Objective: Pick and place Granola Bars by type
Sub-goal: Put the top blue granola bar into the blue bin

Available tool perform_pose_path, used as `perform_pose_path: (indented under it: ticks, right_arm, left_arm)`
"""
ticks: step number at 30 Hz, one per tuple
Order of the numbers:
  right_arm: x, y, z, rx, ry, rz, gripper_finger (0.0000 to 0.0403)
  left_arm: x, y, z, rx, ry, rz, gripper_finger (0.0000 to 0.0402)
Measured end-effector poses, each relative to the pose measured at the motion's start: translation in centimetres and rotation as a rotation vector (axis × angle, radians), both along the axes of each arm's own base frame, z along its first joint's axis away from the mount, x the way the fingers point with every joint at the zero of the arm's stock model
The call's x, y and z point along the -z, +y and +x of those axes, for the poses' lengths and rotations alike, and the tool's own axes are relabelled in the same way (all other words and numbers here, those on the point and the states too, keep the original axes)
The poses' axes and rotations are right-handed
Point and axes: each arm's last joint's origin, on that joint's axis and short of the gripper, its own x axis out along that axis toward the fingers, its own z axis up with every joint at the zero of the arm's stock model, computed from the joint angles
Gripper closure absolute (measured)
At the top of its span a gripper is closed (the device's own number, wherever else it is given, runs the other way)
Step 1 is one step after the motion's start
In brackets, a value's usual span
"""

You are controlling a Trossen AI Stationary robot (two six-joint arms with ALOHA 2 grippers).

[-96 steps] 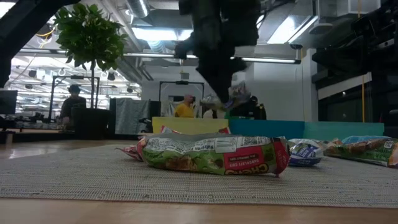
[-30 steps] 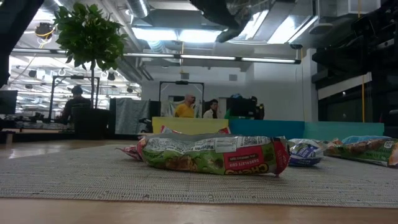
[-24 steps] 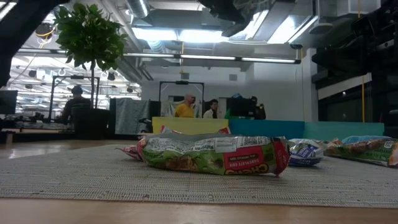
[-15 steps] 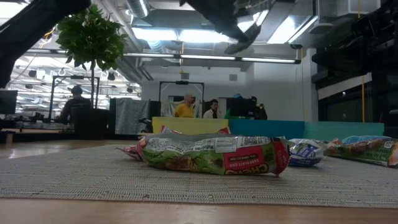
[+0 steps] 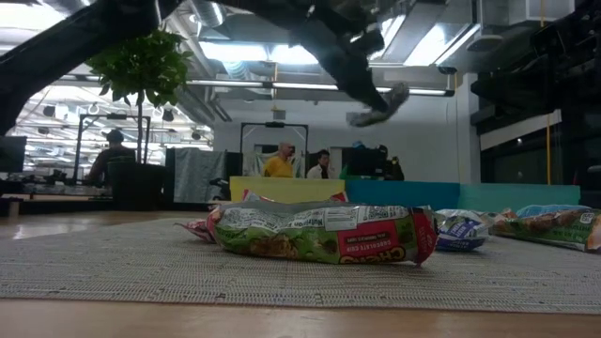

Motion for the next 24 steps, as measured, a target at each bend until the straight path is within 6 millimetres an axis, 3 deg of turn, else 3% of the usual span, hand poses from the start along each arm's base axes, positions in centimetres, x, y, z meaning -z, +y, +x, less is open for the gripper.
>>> perform_pose_path:
  ticks: [7,17,24]
  right_arm:
    - [0.0,0.0,0.0,0.000,0.000,0.000,0.0379]
    - [0.0,0.0,0.0,0.000,0.000,0.000,0.0379]
    - [0.0,0.0,0.0,0.000,0.000,0.000,0.0379]
  left_arm:
    - [3.1,0.4,1.1,0.036,0.049,-0.020,0.0396]
    - [5.4,0.7,1.6,0.057,0.097,-0.045,0.0396]
    - [8.4,1.0,2.4,0.059,0.144,-0.065,0.0396]
